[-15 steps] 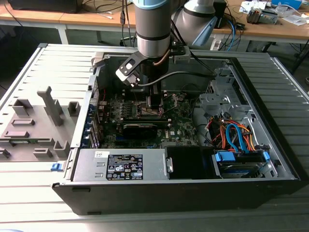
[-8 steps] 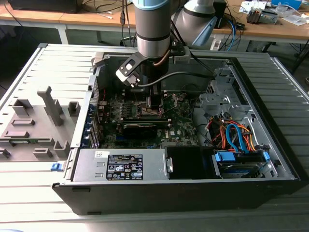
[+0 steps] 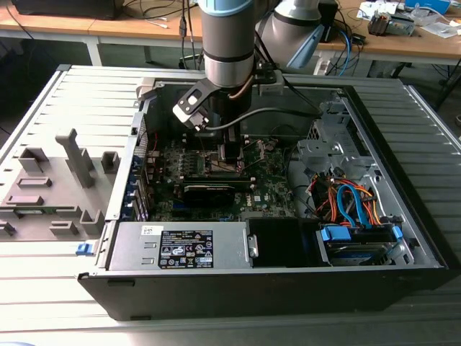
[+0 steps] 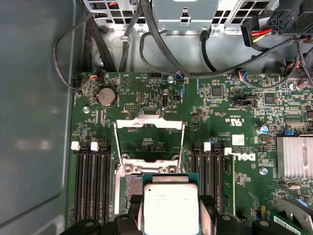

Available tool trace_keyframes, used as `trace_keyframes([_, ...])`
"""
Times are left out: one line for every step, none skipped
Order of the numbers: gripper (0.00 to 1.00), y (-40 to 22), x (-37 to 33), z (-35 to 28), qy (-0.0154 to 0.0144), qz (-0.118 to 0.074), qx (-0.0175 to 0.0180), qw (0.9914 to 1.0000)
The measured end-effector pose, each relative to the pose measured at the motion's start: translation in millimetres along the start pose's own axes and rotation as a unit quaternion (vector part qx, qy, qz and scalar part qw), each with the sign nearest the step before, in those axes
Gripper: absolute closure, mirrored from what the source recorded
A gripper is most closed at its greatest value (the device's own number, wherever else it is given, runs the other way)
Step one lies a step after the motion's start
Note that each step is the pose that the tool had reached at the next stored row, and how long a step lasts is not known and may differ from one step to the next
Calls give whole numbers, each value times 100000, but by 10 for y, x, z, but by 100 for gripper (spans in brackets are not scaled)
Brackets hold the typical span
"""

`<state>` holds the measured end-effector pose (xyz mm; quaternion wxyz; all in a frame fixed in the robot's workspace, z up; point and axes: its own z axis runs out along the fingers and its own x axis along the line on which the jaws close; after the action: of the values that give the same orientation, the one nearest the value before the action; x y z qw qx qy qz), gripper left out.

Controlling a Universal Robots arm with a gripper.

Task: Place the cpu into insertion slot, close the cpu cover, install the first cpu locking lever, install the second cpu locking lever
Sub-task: 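Place the cpu into insertion slot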

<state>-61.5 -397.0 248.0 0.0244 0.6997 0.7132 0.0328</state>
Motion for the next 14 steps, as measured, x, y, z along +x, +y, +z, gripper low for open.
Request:
trace_keyframes([45,0,0,1,-3,0,-2,100000])
trace_keyframes([45,-1,0,10,-3,0,-3,100000])
trace_keyframes([45,-2,0,19,-5,-1,0,100000])
trace_keyframes([45,-2,0,20,-4,0,-3,100000])
trace_keyframes([45,-2,0,21,-4,0,-1,100000])
trace_keyframes([45,-2,0,24,-2,0,-2,100000])
trace_keyframes([45,-2,0,26,1,0,-4,100000])
trace_keyframes([45,-2,0,28,-2,-1,-3,100000])
trace_keyframes([45,-2,0,30,-5,0,-3,100000])
trace_keyframes([45,-3,0,32,-4,-2,-1,100000])
trace_keyframes([45,-3,0,34,-1,-1,-3,100000])
trace_keyframes([45,-3,0,35,-3,0,-1,100000])
trace_keyframes([45,-3,0,36,-3,0,-2,100000])
trace_keyframes([45,-3,0,37,-2,0,-1,100000])
